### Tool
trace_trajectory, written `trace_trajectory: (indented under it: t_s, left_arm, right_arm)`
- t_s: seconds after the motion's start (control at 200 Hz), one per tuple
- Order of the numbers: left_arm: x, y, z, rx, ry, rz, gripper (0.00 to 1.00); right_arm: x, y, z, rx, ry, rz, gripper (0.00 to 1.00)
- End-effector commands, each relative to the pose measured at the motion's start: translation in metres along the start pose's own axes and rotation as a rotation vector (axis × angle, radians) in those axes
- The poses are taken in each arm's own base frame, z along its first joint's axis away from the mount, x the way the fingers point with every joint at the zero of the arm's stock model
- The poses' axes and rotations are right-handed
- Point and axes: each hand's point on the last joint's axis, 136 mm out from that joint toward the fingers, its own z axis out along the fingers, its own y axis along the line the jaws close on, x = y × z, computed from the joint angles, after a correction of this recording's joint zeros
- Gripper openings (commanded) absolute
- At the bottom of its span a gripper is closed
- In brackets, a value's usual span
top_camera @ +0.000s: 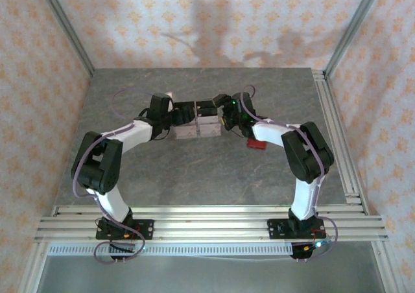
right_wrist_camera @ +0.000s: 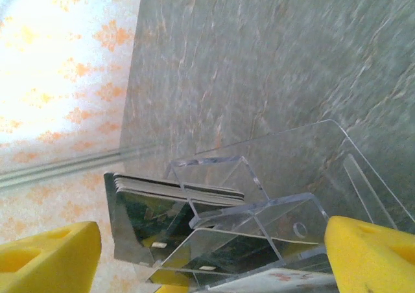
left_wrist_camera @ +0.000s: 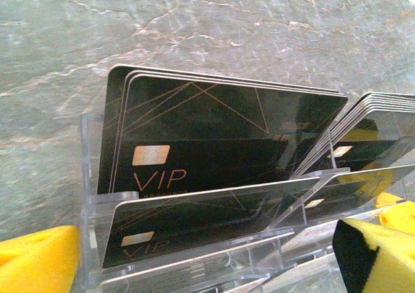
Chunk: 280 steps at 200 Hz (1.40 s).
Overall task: Put the credit cards into the card holder
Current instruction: Move the storage box to the top-center of the table.
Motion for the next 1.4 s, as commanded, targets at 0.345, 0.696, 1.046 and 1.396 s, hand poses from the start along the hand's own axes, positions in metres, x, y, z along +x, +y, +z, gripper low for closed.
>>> trace_trajectory:
  t_s: [0.345,0.696,1.046,1.396]
  left_arm:
    - [0.001,-0.09,0.028,0.139,0.032,0.091,1.0]
    - [-0.011,-0.088,0.016,0.106,-0.018,0.087,1.0]
    - [-0.027,-0.071,0.0,0.037,-0.081,0.072,1.0]
    - [-0.063,-0.022,-0.067,-0.057,-0.227,-0.013,1.0]
  right_arm:
    - [-0.017,0.003,-0.027,-0.076,-0.016,0.046,0.89]
    - [-0.043,-0.001,-0.064,0.007,-0.087,-0.053,0.99]
    - [-0.061,-0.015,-0.099,0.109,-0.133,-0.123,0.99]
    - [-0.087,-0.067,-0.19,0.645,-0.173,-0.579,0.76]
